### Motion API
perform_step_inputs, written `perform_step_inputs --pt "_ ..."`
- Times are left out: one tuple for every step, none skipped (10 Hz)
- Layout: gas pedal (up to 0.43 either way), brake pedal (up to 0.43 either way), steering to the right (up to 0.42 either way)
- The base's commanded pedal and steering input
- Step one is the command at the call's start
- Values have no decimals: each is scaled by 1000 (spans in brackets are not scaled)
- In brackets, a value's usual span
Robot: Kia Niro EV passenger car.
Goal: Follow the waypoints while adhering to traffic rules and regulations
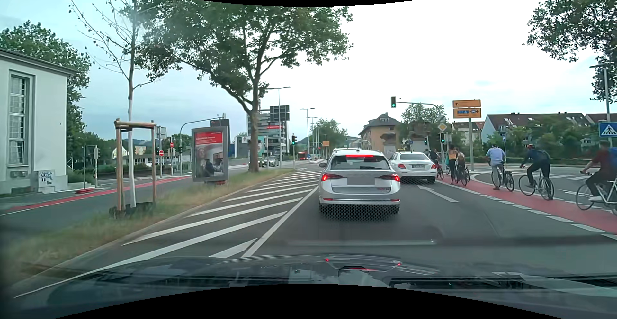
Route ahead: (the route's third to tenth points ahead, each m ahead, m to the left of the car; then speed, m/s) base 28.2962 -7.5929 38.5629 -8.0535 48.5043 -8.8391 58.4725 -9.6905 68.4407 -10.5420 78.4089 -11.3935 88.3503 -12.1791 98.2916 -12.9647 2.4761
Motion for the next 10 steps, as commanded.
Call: perform_step_inputs --pt "0 268 120" --pt "0 268 120" --pt "0 268 120" --pt "0 262 120" --pt "0 250 119" --pt "0 238 119" --pt "0 232 119" --pt "0 232 119" --pt "0 232 119" --pt "0 232 118"
